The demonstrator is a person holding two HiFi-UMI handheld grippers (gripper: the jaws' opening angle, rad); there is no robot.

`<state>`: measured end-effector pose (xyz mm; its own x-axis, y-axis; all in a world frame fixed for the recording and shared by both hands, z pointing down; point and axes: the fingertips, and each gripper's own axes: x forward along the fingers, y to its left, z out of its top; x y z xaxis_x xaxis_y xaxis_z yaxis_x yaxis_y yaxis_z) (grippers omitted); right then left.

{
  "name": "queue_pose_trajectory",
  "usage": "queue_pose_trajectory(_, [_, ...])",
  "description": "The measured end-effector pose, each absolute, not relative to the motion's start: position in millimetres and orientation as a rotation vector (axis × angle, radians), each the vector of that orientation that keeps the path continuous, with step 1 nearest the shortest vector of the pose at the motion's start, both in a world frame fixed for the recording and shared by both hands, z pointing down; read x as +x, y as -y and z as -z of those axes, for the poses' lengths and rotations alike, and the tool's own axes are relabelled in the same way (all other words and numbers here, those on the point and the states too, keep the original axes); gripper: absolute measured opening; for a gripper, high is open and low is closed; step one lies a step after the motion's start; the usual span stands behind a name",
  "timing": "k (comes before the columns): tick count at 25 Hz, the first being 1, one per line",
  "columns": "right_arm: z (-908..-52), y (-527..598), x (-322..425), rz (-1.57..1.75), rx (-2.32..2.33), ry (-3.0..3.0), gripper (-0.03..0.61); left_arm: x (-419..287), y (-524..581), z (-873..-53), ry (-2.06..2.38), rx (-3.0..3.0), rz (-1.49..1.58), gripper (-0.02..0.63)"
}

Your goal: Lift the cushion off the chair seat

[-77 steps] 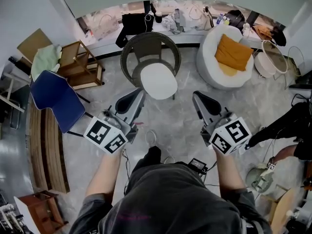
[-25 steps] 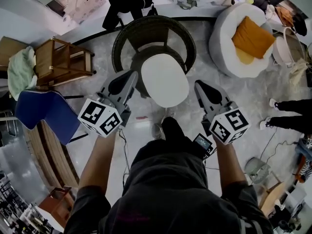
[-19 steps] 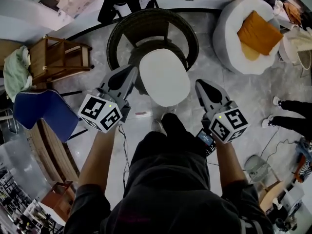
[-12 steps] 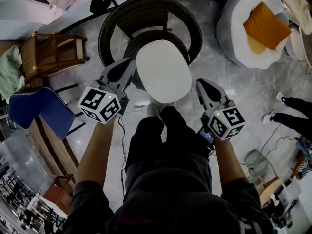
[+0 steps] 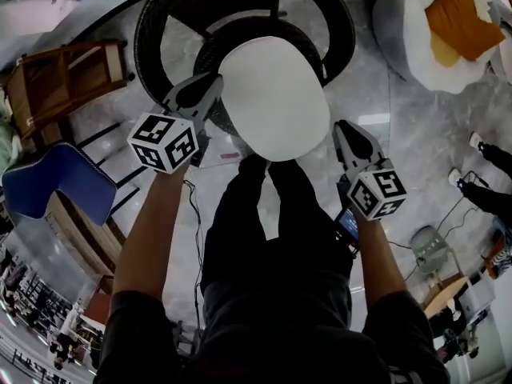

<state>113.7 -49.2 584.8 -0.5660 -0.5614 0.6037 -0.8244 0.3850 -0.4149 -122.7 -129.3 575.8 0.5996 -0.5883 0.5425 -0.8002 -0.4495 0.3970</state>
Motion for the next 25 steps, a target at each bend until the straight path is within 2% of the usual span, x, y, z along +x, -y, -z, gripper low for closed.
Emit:
queue_pose_trajectory(12, [-709, 40, 129, -1.111, 1.272, 2.072, 0.021, -147, 149, -719, 1.024, 2.042, -0.621, 0.125])
queue_pose_trajectory(16, [-739, 32, 141, -1.171, 1.291, 1.998, 0.11, -150, 153, -747, 1.022, 2.0, -0.664, 0.153])
queue_pose_trajectory(25, [-786, 25, 157, -1.262, 1.306, 1.9, 0.163, -161, 161, -804, 1.02, 1.867, -0.72, 0.225])
